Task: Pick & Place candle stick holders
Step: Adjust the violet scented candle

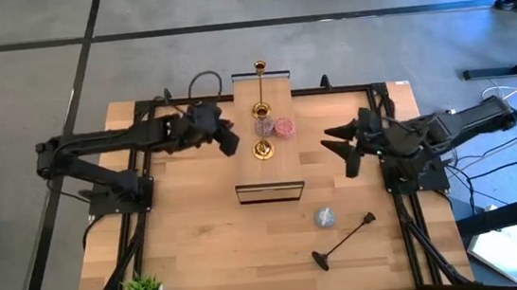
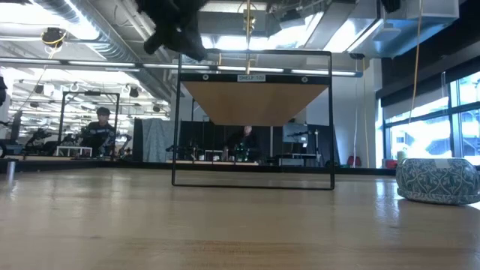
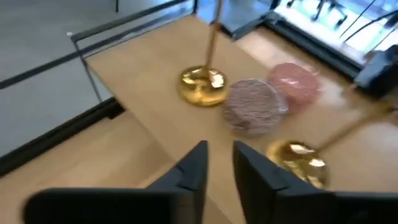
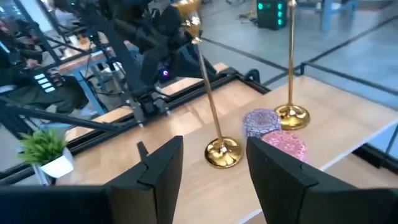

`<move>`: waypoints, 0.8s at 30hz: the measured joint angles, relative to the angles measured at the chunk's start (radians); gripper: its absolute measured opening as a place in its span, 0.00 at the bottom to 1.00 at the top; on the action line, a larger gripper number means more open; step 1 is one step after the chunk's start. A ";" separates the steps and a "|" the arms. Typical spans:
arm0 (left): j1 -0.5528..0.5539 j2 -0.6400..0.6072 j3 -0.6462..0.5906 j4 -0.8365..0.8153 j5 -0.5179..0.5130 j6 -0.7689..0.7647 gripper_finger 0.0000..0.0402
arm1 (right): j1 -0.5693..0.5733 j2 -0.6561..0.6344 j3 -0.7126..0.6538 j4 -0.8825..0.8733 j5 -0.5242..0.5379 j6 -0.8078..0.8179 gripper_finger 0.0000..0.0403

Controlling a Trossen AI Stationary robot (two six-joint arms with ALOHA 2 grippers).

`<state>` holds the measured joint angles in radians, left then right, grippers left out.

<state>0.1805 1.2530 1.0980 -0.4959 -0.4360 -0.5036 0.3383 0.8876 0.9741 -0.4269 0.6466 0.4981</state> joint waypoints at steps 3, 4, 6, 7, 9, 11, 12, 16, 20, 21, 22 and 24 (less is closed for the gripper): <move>0.098 0.000 -0.024 0.047 0.114 0.073 0.03 | -0.075 0.029 0.000 0.055 -0.099 0.016 0.45; 0.135 0.000 -0.039 0.084 0.166 0.086 0.02 | -0.098 0.039 0.000 0.074 -0.123 0.016 0.45; 0.216 0.001 -0.072 0.133 0.279 0.101 0.01 | -0.138 0.058 0.000 0.119 -0.144 0.015 0.45; 0.254 0.001 -0.086 0.167 0.336 0.108 0.01 | -0.158 0.065 0.000 0.136 -0.147 0.015 0.45; 0.328 0.001 -0.125 0.284 0.458 0.124 0.01 | -0.196 0.077 0.000 0.171 -0.150 0.018 0.44; 0.400 0.003 -0.164 0.380 0.579 0.127 0.00 | -0.228 0.083 0.000 0.183 -0.150 0.018 0.43; 0.433 0.005 -0.180 0.415 0.626 0.126 0.00 | -0.241 0.086 0.000 0.187 -0.150 0.018 0.41; 0.542 0.017 -0.208 0.487 0.793 0.136 0.00 | -0.283 0.095 0.000 0.189 -0.154 0.028 0.36; 0.568 0.021 -0.209 0.505 0.943 0.188 0.00 | -0.317 0.109 0.000 0.180 -0.153 0.045 0.31; 0.566 0.021 -0.209 0.505 0.948 0.202 0.00 | -0.326 0.117 0.000 0.179 -0.153 0.045 0.30; 0.562 0.021 -0.209 0.502 0.948 0.212 0.00 | -0.336 0.124 0.000 0.181 -0.153 0.049 0.29; 0.554 0.026 -0.209 0.506 0.946 0.221 0.00 | -0.355 0.141 0.000 0.181 -0.153 0.073 0.28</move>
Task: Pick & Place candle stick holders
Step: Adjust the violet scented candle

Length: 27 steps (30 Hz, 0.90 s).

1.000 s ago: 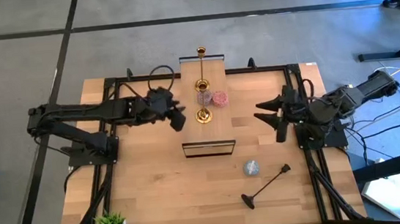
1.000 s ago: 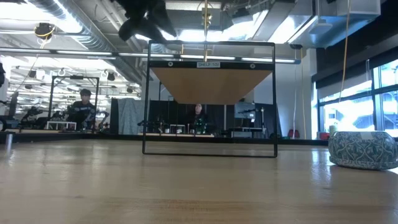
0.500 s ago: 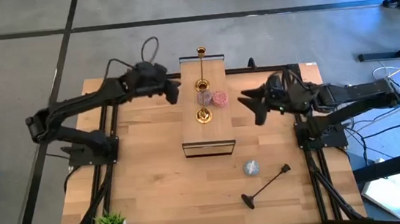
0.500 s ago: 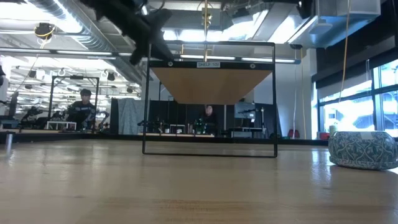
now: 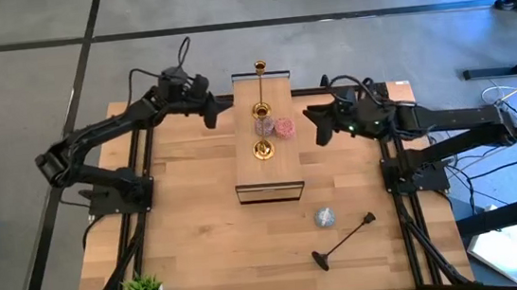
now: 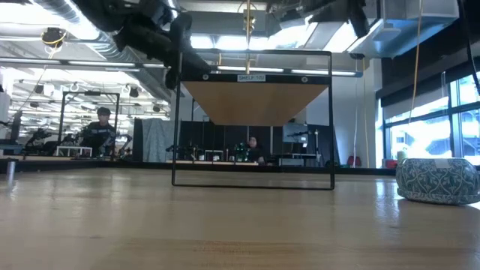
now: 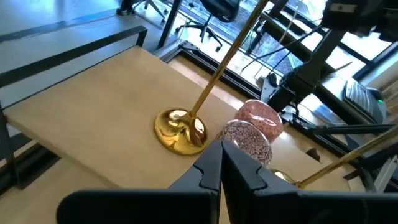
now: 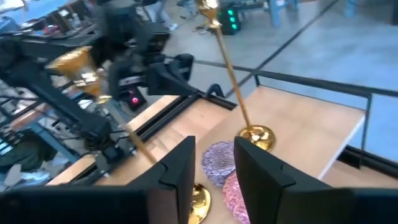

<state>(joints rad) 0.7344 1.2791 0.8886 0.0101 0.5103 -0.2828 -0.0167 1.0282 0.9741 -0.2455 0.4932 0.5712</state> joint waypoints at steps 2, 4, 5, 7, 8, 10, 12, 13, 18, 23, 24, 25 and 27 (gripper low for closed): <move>-0.011 0.013 0.000 0.012 0.000 0.000 0.00 | -0.015 0.019 0.000 0.000 0.000 0.026 0.28; -0.031 0.035 0.000 0.027 -0.002 0.000 0.00 | -0.027 0.033 0.000 0.001 -0.012 0.042 0.27; -0.043 0.049 0.000 0.038 -0.002 0.002 0.00 | -0.034 0.040 0.000 0.007 -0.023 0.043 0.27; -0.065 0.080 0.000 0.051 -0.006 0.012 0.00 | -0.044 0.047 0.000 0.012 -0.056 0.043 0.27; -0.075 0.096 0.000 0.064 -0.017 0.016 0.00 | -0.047 0.050 0.000 0.019 -0.067 0.044 0.27; -0.092 0.131 0.000 0.115 -0.033 0.016 0.00 | -0.051 0.052 0.000 0.029 -0.083 0.046 0.27; -0.105 0.159 0.000 0.173 -0.053 0.011 0.00 | -0.051 0.052 0.000 0.029 -0.087 0.046 0.27; -0.111 0.171 0.000 0.203 -0.068 0.008 0.00 | -0.051 0.052 0.000 0.029 -0.087 0.046 0.27; -0.121 0.229 0.000 0.297 -0.071 -0.019 0.00 | -0.051 0.052 0.000 0.027 -0.087 0.044 0.27; -0.139 0.265 0.000 0.324 -0.046 -0.020 0.00 | -0.051 0.052 0.000 0.026 -0.087 0.042 0.27; -0.143 0.266 0.000 0.335 -0.046 -0.018 0.00 | -0.051 0.052 0.000 0.026 -0.087 0.042 0.27; -0.147 0.266 0.000 0.341 -0.046 -0.012 0.00 | -0.051 0.052 0.000 0.026 -0.087 0.042 0.27; -0.152 0.266 0.000 0.352 -0.064 -0.002 0.00 | -0.051 0.052 0.000 0.026 -0.087 0.042 0.27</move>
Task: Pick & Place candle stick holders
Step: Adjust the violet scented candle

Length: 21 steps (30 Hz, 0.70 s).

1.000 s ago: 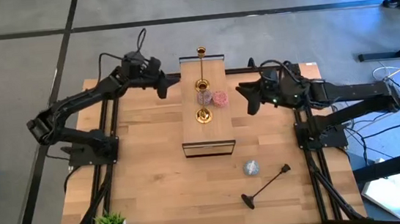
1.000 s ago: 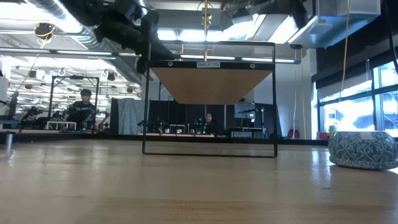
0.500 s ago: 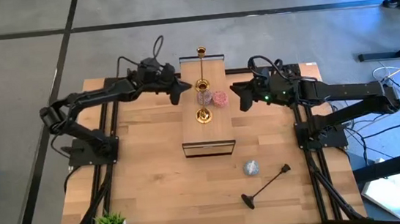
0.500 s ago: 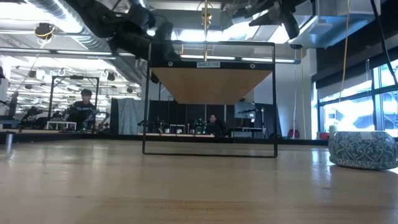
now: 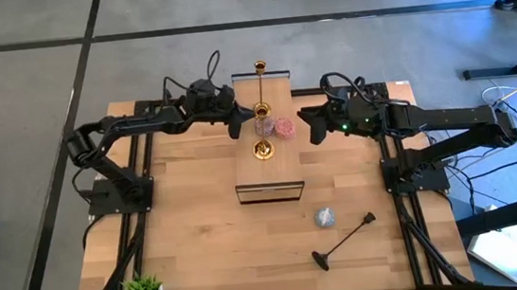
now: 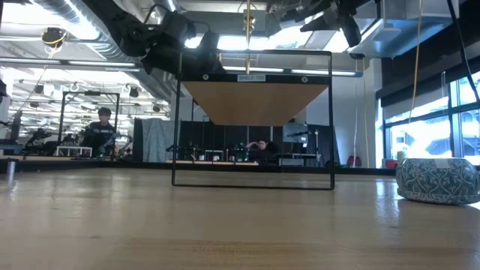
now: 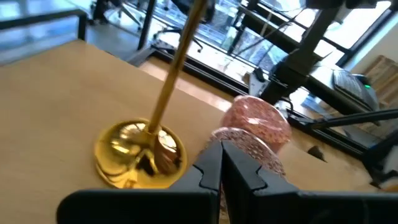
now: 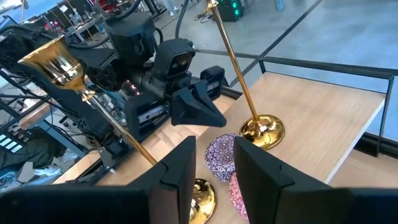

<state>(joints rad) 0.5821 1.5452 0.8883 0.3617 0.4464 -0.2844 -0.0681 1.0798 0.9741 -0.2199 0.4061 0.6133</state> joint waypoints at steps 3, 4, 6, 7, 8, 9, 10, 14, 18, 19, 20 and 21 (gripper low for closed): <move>0.001 0.000 0.000 0.004 -0.009 0.002 0.00 | 0.000 0.000 0.000 0.000 0.000 -0.003 0.27; 0.002 0.000 0.000 0.003 -0.010 0.002 0.00 | 0.000 0.000 0.000 0.000 0.000 -0.004 0.27; 0.003 0.000 0.000 0.002 -0.010 0.012 0.00 | 0.000 0.000 0.000 0.000 0.000 -0.008 0.27; 0.003 0.000 0.000 0.002 -0.010 0.018 0.00 | 0.000 0.000 0.000 0.000 0.000 -0.008 0.27; 0.003 0.000 0.000 0.002 -0.010 0.025 0.00 | 0.000 0.000 0.000 0.000 0.000 -0.008 0.27; 0.003 0.000 0.000 0.002 -0.010 0.032 0.00 | 0.000 0.000 0.000 0.000 0.000 -0.008 0.27; 0.003 0.000 0.000 0.002 -0.013 0.035 0.00 | 0.000 0.000 0.000 0.000 0.000 -0.008 0.27; 0.003 0.001 0.000 0.002 -0.044 0.052 0.00 | 0.000 0.000 0.000 0.000 0.000 -0.008 0.27; 0.007 0.024 0.007 0.001 -0.025 0.048 0.00 | 0.000 0.000 0.000 0.000 0.000 -0.008 0.27; 0.007 0.033 0.014 0.005 -0.012 0.048 0.00 | 0.000 0.000 0.000 0.000 0.000 -0.008 0.27; 0.006 0.042 0.022 0.008 -0.008 0.046 0.00 | 0.000 0.000 0.000 0.000 0.000 -0.008 0.27; 0.003 0.048 0.027 0.006 -0.008 0.043 0.00 | 0.000 0.000 0.000 0.000 0.000 -0.008 0.27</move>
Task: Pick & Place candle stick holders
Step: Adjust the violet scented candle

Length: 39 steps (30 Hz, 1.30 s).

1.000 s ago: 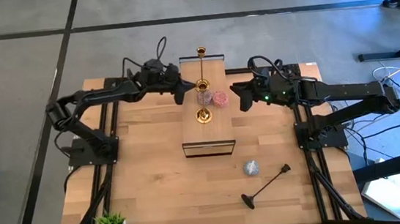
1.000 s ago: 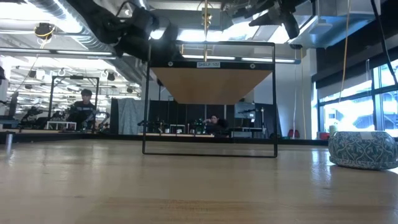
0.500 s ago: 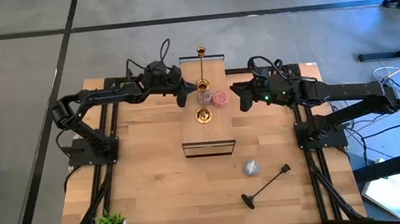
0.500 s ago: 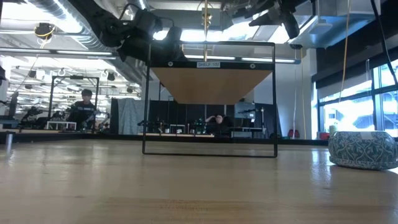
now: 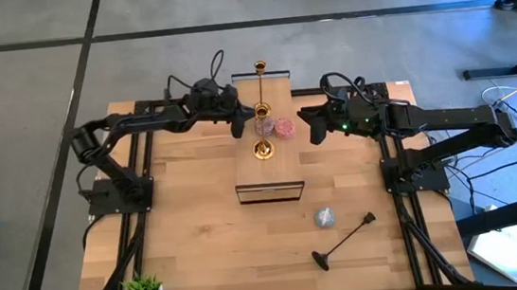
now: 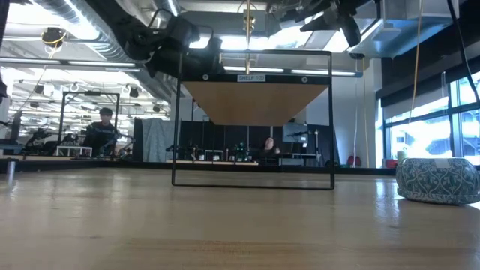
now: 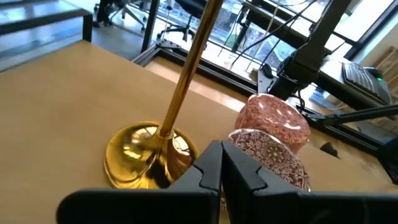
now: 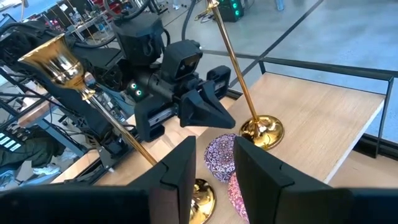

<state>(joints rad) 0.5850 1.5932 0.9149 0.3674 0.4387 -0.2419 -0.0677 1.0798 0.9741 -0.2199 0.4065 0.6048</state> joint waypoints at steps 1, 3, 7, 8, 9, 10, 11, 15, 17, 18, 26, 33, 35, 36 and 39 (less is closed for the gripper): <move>-0.001 0.005 0.005 -0.001 0.000 0.000 0.00 | 0.000 0.000 0.000 0.000 0.000 0.000 0.27; -0.002 0.015 0.024 0.001 -0.001 0.002 0.00 | 0.000 0.000 0.000 0.000 0.000 0.000 0.27; 0.000 0.032 0.051 -0.003 -0.001 0.011 0.00 | 0.000 0.000 0.000 0.000 0.000 0.000 0.27; 0.001 0.036 0.054 -0.010 -0.001 0.011 0.00 | 0.000 0.000 0.000 0.000 0.000 0.000 0.27; 0.001 0.041 0.058 -0.011 -0.001 0.011 0.00 | 0.000 0.000 0.000 0.000 0.000 0.000 0.27; 0.001 0.044 0.061 -0.011 -0.001 0.012 0.00 | 0.000 0.000 0.000 0.000 0.000 0.000 0.27; 0.001 0.044 0.061 -0.013 -0.001 0.012 0.00 | 0.000 0.000 0.000 0.000 0.000 0.000 0.27; 0.001 0.044 0.061 -0.029 -0.001 0.019 0.00 | 0.000 0.000 0.000 0.000 0.000 0.000 0.27; 0.001 0.044 0.061 -0.028 0.000 0.020 0.00 | 0.000 0.000 0.000 0.000 0.000 0.000 0.27; 0.001 0.044 0.061 -0.030 0.000 0.020 0.00 | 0.000 0.000 0.000 0.000 0.000 0.000 0.27; -0.008 0.044 0.061 -0.083 0.001 0.043 0.00 | 0.000 0.000 0.000 0.000 0.000 -0.003 0.27; -0.009 0.044 0.061 -0.084 0.008 0.043 0.00 | 0.000 0.000 0.000 0.000 0.000 -0.003 0.27; -0.009 0.044 0.061 -0.090 0.009 0.043 0.00 | 0.000 0.000 0.000 0.000 0.000 -0.003 0.27; -0.009 0.044 0.061 -0.095 0.009 0.043 0.00 | 0.000 0.000 0.000 0.000 0.000 -0.003 0.27; -0.009 0.044 0.061 -0.102 0.016 0.043 0.00 | 0.000 0.000 0.000 0.000 0.000 -0.003 0.27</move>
<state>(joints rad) 0.5757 1.6371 0.9760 0.2651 0.4550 -0.1986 -0.0677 1.0798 0.9741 -0.2196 0.4068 0.6019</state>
